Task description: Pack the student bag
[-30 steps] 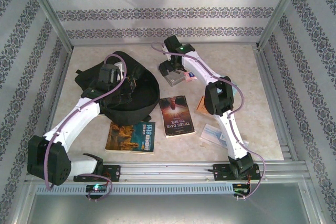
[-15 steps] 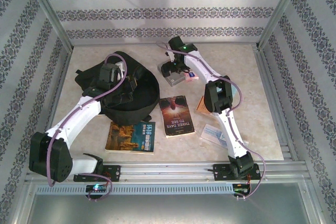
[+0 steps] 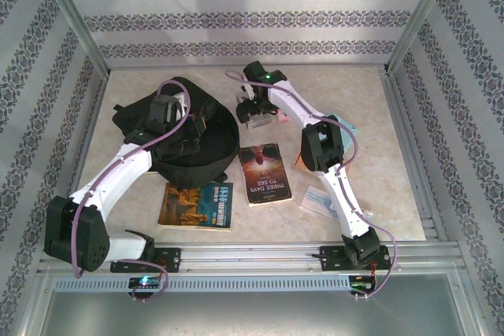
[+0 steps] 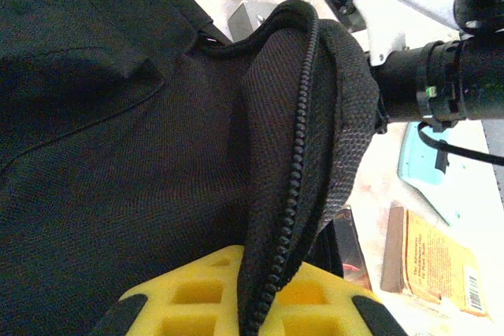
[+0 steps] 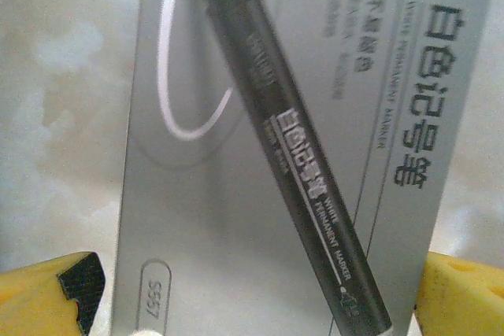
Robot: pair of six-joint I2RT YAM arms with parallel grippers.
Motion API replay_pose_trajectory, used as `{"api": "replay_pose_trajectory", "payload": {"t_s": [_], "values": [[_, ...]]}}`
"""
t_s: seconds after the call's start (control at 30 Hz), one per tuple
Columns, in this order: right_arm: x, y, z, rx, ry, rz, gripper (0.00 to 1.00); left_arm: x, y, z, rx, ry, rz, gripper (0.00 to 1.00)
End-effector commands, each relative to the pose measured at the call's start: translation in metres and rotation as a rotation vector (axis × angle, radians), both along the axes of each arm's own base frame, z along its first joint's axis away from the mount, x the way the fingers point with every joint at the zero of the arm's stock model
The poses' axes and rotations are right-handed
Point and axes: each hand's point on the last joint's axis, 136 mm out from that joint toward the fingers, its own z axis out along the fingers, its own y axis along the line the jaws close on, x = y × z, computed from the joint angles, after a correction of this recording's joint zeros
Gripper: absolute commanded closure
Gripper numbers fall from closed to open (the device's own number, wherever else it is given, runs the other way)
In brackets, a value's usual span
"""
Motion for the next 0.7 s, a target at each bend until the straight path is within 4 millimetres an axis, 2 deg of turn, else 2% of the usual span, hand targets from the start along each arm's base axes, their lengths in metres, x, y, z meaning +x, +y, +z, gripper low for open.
{"api": "replay_pose_trajectory", "payload": {"t_s": [0.0,0.2,0.33,0.47,0.67], "values": [[-0.007,-0.013,-0.015,-0.111,0.013,-0.011,0.02,0.007,0.003,0.008,-0.021,-0.042,0.015,1.0],[-0.01,-0.017,-0.028,-0.111,0.05,-0.055,0.04,0.007,0.003,0.008,-0.024,-0.043,0.018,1.0],[-0.01,-0.015,-0.022,-0.061,0.065,-0.089,0.11,0.007,0.003,0.009,-0.023,-0.044,0.017,1.0],[-0.008,-0.012,-0.001,0.064,0.079,-0.144,0.2,0.007,0.004,0.01,-0.021,-0.048,0.02,1.0],[-0.011,-0.007,0.056,0.196,0.013,-0.176,0.21,0.008,0.007,0.015,-0.014,-0.059,0.025,1.0]]}}
